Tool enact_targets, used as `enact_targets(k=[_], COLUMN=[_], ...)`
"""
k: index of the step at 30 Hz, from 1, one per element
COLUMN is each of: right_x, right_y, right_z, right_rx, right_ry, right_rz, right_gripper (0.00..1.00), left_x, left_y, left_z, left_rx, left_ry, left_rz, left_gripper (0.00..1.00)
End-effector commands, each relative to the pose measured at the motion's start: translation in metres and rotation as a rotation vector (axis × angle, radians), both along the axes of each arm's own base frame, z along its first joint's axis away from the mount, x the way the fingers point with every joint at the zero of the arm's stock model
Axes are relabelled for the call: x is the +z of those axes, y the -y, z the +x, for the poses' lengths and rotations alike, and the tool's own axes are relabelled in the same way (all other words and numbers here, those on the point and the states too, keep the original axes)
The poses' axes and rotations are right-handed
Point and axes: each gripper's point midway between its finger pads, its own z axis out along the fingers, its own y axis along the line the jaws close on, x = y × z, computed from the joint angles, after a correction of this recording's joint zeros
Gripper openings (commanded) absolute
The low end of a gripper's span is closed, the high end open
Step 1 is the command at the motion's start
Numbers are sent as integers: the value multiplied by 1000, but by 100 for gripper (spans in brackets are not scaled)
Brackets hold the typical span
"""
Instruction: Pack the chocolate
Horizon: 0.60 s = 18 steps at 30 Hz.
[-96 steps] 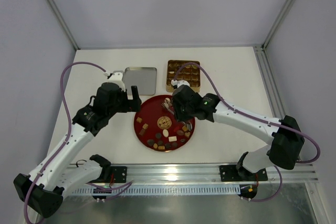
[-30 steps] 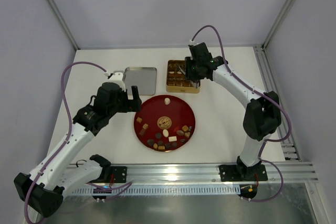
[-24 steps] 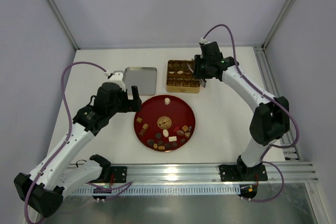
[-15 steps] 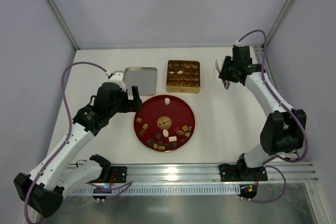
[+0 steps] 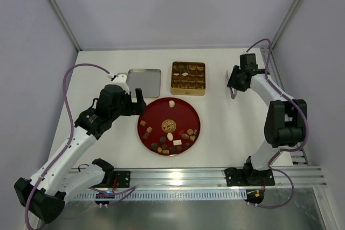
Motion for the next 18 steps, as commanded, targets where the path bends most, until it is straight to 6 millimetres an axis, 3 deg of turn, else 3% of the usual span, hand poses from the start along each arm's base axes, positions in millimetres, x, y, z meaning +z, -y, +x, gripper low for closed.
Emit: enact_targets(k=[1, 10, 18], right_x=[-6, -49, -63], right_y=[0, 0, 2], right_z=[13, 6, -2], right_rx=[-7, 4, 19], right_ry=[21, -88, -135], right_rz=[6, -1, -17], right_gripper=[44, 49, 61], left_x=[14, 12, 11], left_y=[4, 4, 4], left_z=[3, 3, 3], left_rx=[-14, -15, -10], left_ry=[47, 41, 39], left_rz=[-27, -25, -23], left_gripper=[100, 100, 100])
